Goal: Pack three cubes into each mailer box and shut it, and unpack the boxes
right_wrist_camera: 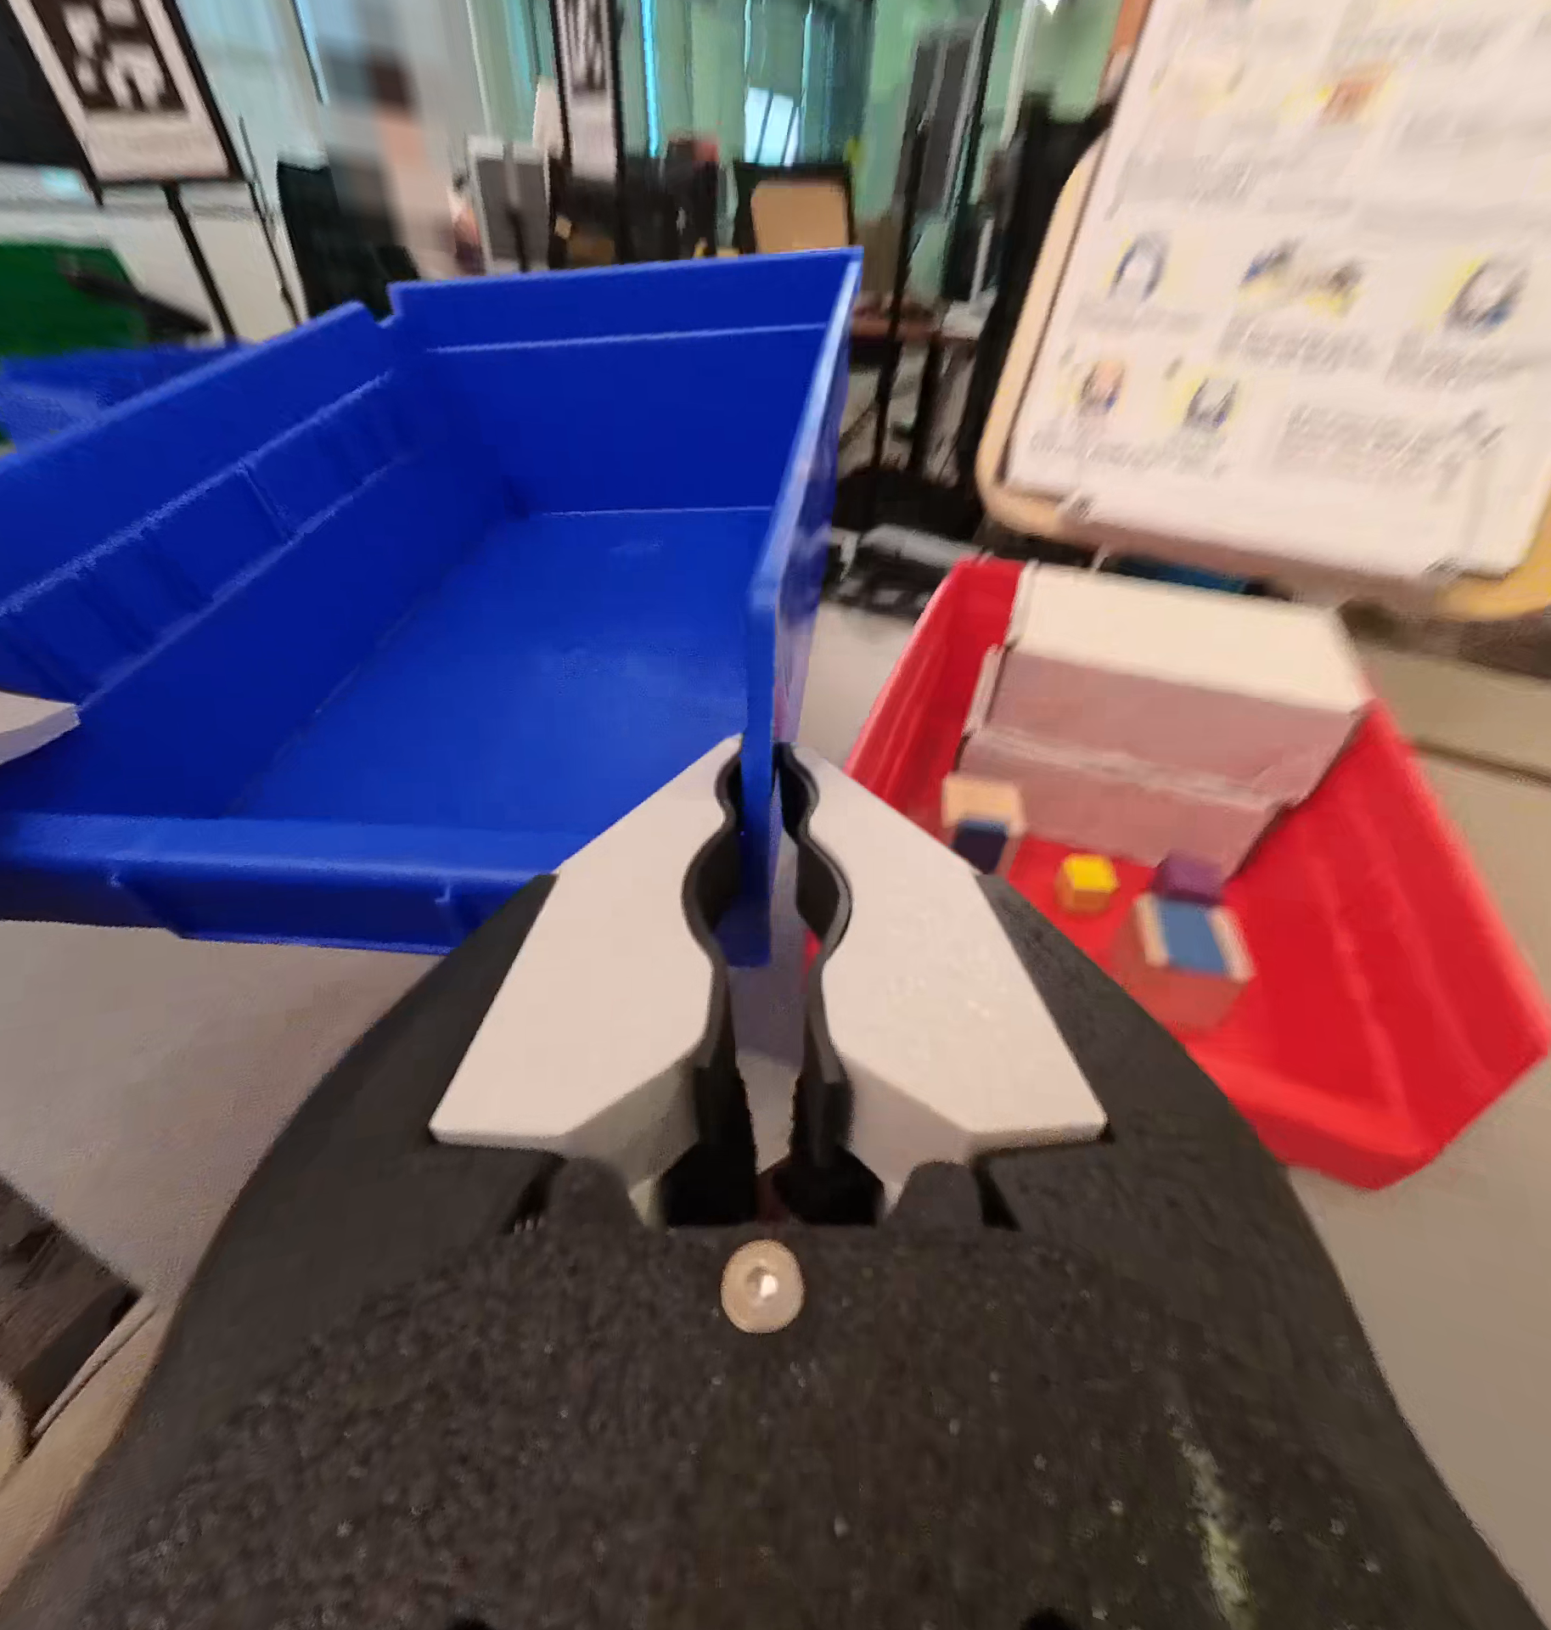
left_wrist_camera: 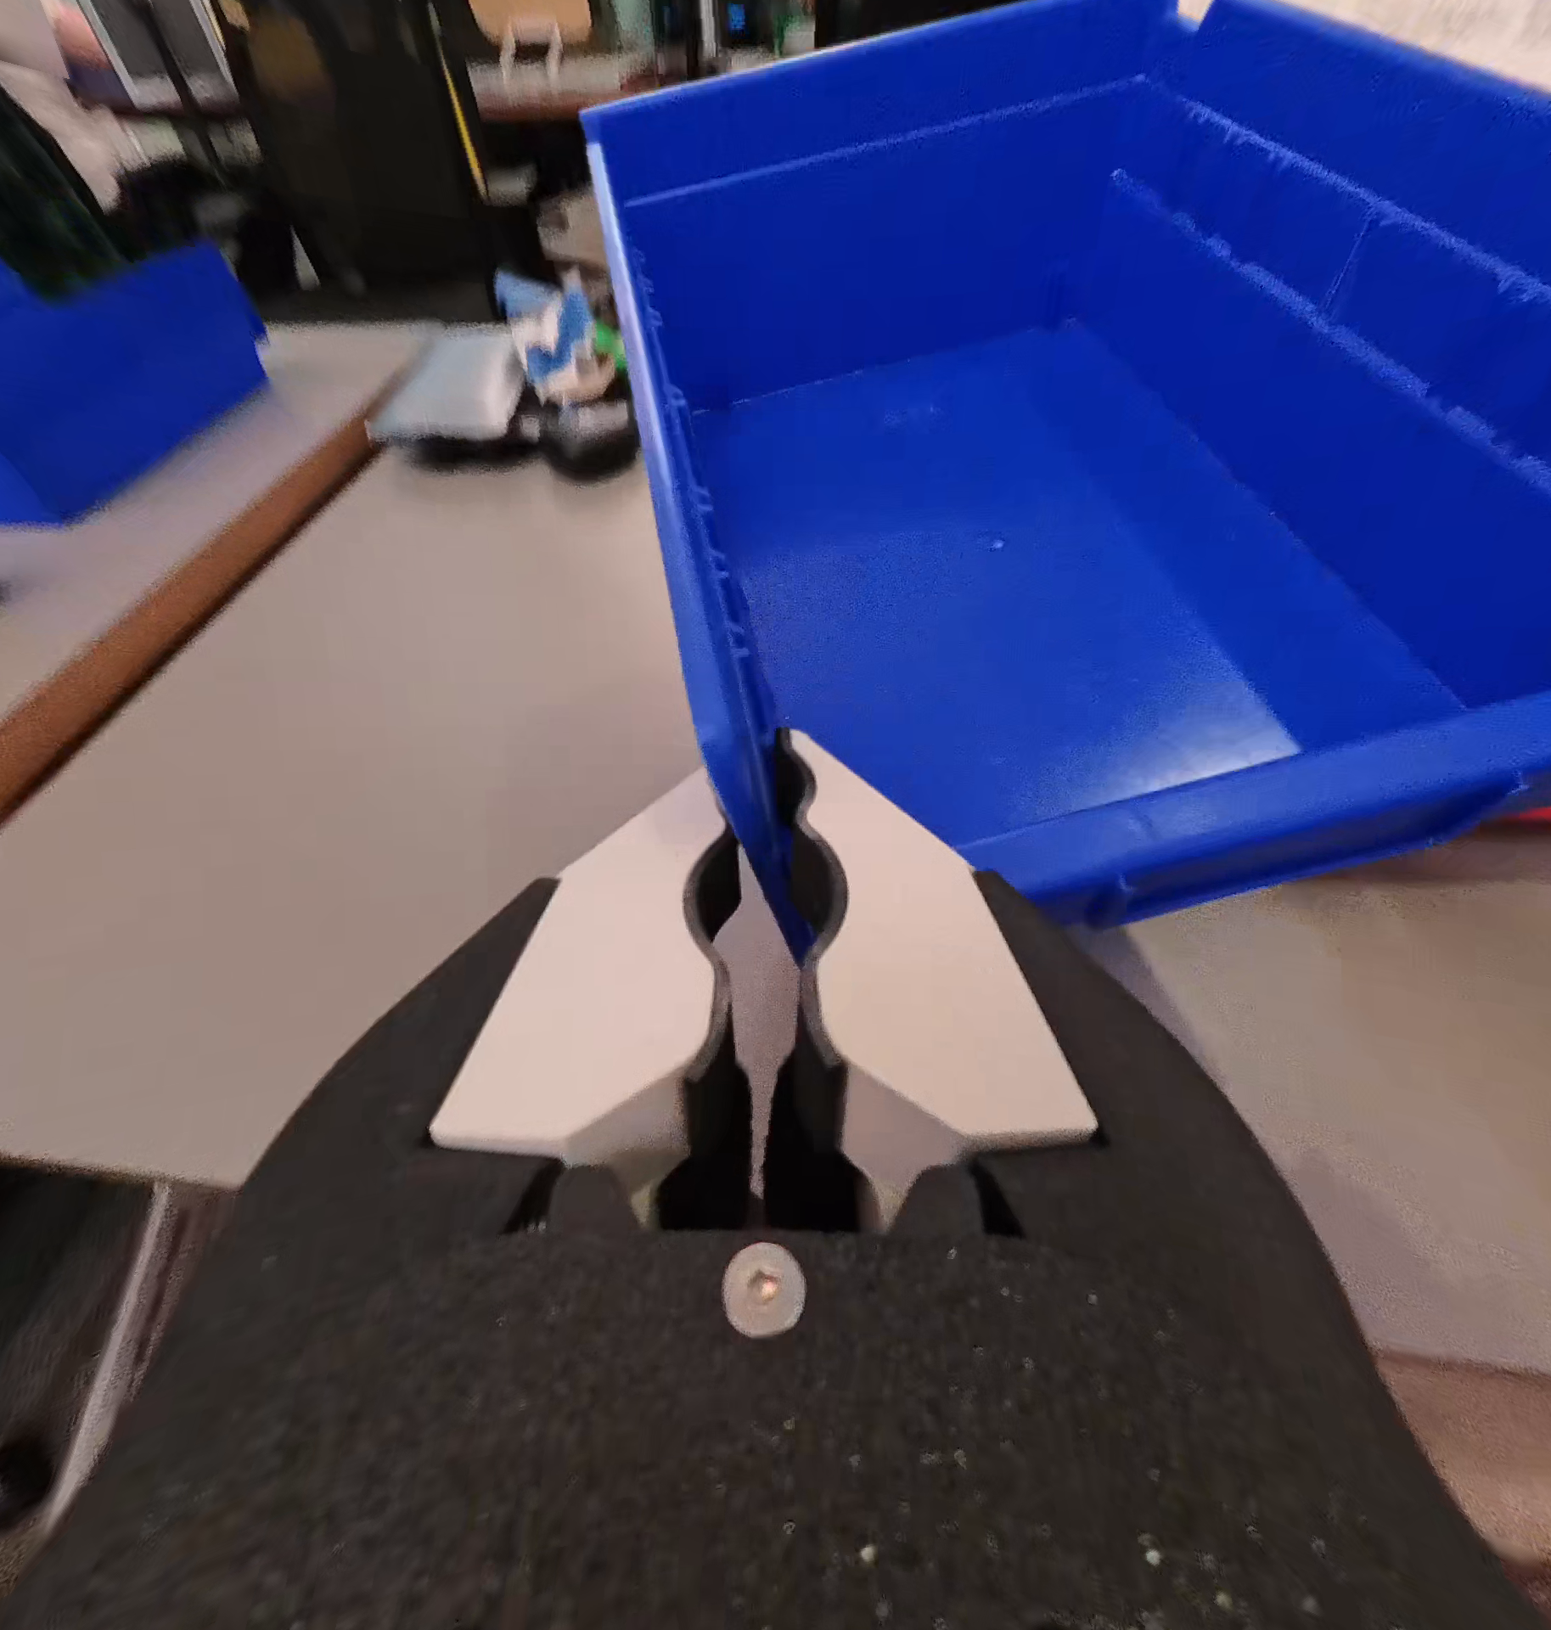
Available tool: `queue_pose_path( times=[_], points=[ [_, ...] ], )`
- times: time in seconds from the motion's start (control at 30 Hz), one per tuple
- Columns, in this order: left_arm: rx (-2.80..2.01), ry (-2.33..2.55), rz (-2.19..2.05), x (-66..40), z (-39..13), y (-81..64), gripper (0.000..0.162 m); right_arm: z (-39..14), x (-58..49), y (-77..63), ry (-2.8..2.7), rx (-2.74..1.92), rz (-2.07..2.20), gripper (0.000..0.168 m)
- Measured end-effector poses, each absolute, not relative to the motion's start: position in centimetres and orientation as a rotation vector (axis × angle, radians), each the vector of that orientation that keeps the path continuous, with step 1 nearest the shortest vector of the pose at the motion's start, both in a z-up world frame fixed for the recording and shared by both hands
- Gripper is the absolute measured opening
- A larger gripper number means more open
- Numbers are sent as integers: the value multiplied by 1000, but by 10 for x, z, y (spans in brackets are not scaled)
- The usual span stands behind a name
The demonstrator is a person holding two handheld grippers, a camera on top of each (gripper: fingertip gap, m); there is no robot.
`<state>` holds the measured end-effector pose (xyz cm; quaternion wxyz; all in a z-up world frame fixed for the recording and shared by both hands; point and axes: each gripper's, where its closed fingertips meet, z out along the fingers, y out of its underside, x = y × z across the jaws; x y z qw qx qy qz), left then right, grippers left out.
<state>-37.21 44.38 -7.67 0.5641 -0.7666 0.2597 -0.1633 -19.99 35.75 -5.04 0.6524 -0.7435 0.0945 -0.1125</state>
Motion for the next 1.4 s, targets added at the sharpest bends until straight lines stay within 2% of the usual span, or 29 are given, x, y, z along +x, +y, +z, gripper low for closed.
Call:
queue_pose_path(
  times=[0.23,0.4,0.47,0.57,0.67,0.8,1.0,1.17,1.27,1.33,1.4],
  points=[
    [-1533,600,-632,-244,38,394,2,71,-85,279,365,-1359,-387,3],
    [-1433,700,-788,-106,66,333,1,106,28,188,482,-1256,-575,3],
    [-1459,756,-851,-48,53,304,3,95,79,154,587,-1263,-603,4],
    [-1551,832,-874,25,8,268,3,50,148,119,714,-1368,-601,4],
    [-1609,929,-816,77,-46,242,1,-24,202,93,788,-1595,-537,3],
    [-1626,1036,-722,105,-98,209,3,-113,231,64,1018,-1680,-318,3],
    [-1640,1065,-667,107,-138,203,2,-120,236,59,979,-1756,-464,4],
    [-1761,1257,-691,105,-174,196,8,-186,234,54,1087,-2001,-406,7],
    [-1720,1412,-720,89,-154,184,9,-186,236,60,1124,-1924,-276,5],
    [-1644,1461,-778,69,-119,180,30,-186,236,60,1161,-1894,-233,5],
    [-1533,1453,-872,42,-75,185,31,-186,236,60,1168,-1898,-247,6]
  ],
)
